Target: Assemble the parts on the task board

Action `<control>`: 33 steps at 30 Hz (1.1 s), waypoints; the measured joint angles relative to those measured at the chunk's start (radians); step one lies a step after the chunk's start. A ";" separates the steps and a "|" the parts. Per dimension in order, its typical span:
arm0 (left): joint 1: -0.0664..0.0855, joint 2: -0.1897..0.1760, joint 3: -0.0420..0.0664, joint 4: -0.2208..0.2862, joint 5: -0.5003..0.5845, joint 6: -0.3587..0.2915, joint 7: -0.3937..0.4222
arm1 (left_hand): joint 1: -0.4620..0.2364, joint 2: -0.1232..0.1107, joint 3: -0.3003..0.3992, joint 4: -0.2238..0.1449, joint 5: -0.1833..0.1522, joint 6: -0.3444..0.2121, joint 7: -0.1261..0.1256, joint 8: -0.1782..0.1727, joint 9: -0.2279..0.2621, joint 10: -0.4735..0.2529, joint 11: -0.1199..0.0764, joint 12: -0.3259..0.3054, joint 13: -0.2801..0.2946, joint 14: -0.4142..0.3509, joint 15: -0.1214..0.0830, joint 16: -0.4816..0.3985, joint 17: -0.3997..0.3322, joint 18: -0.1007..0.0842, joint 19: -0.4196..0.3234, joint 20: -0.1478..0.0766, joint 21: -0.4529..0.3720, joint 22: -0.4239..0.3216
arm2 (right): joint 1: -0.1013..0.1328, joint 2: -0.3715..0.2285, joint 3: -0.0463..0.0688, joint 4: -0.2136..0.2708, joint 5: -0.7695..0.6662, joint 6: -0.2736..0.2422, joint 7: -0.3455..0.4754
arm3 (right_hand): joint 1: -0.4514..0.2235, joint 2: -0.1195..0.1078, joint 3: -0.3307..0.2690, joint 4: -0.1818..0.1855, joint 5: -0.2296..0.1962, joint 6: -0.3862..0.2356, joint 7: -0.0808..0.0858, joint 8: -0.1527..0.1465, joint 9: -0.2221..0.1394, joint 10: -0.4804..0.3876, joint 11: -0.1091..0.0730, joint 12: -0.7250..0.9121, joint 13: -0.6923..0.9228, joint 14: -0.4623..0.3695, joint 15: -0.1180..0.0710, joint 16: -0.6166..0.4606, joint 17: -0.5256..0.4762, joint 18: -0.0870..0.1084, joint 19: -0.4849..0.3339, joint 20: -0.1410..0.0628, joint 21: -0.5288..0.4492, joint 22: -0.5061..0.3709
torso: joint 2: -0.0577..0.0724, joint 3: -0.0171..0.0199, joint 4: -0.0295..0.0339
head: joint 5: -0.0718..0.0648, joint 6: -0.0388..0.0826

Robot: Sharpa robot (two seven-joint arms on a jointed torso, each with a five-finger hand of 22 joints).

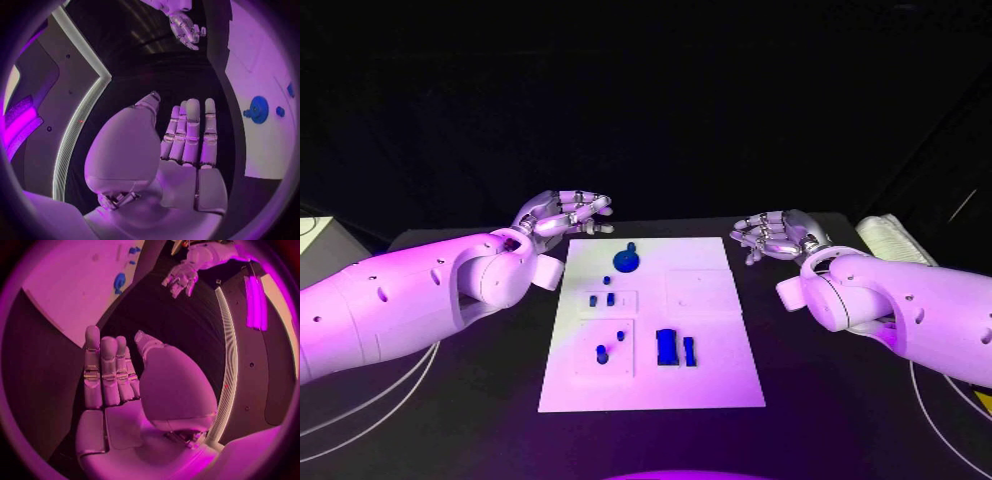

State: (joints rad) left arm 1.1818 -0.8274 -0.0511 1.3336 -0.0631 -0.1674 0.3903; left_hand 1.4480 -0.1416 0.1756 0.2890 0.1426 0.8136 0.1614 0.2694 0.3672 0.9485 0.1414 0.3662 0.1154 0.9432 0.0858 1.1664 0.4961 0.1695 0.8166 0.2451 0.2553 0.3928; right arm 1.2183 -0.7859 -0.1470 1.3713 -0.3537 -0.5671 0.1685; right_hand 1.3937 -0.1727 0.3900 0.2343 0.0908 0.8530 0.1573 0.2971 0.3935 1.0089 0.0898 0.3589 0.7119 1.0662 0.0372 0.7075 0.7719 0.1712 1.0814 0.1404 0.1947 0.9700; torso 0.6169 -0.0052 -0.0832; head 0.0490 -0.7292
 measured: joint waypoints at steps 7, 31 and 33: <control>-0.020 0.087 0.001 -0.166 0.054 -0.026 0.040 | 0.045 0.039 -0.038 -0.001 0.005 -0.006 -0.006 -0.067 -0.081 0.028 -0.006 -0.236 -0.050 -0.031 -0.009 -0.109 -0.127 0.000 -0.011 0.036 -0.170 -0.153 | 0.006 0.086 0.010 -0.193 0.098 0.085 0.091 | -0.077 -0.026 0.151 -0.096 -0.031 0.014 0.030 -0.078 -0.054 0.023 0.062 -0.230 -0.467 -0.140 0.080 -0.378 -0.298 0.000 -0.162 0.100 -0.129 -0.437 | -0.029 0.0019 -0.0014 | 0.010 0.033; -0.105 0.059 0.038 0.128 0.063 -0.322 0.068 | -1.273 0.139 -0.173 -0.274 -0.135 -0.787 -0.157 -0.261 -0.359 -0.918 -0.139 -0.360 -0.112 -0.915 -0.085 -1.126 -0.486 -0.149 -0.790 -0.240 -0.247 -0.387 | -0.150 0.017 0.134 0.152 0.262 -0.091 0.238 | -1.292 0.168 -0.370 -0.232 -0.083 -0.826 -0.153 -0.289 -0.384 -0.971 -0.085 -0.351 -0.706 -1.038 -0.035 -0.694 -0.760 -0.157 -1.054 -0.135 -0.187 -0.957 | -0.070 0.0051 0.0764 | -0.047 0.127; -0.115 0.055 0.042 0.163 0.063 -0.377 0.074 | -1.324 0.140 -0.173 -0.279 -0.135 -0.792 -0.160 -0.261 -0.362 -0.925 -0.140 -0.360 -0.113 -0.921 -0.084 -1.138 -0.489 -0.149 -0.797 -0.240 -0.247 -0.388 | -0.160 0.011 0.141 0.176 0.285 -0.118 0.260 | -1.322 0.169 -0.376 -0.233 -0.083 -0.831 -0.155 -0.290 -0.387 -0.981 -0.087 -0.351 -0.708 -1.042 -0.036 -0.700 -0.763 -0.157 -1.059 -0.137 -0.187 -0.961 | -0.071 0.0051 0.0794 | -0.049 0.128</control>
State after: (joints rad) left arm 1.0671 -0.7720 -0.0090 1.4969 0.0002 -0.5439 0.4646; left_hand 0.1237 -0.0017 0.0030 0.0095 0.0072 0.0214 0.0016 0.0079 0.0056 0.0233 0.0017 0.0064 0.0025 0.0226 0.0018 0.0284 0.0071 0.0209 0.0194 0.0053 0.0080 0.0047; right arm 1.0586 -0.7749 -0.0059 1.5470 -0.0691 -0.6856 0.4289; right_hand 0.0715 -0.0039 0.0139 0.0014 0.0076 0.0218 0.0024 0.0070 0.0065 0.0283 0.0025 0.0077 0.0039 0.0240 0.0011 0.0076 0.0084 0.0138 0.0220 0.0038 0.0078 0.0091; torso 0.5461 -0.0001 -0.0038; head 0.0005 -0.6007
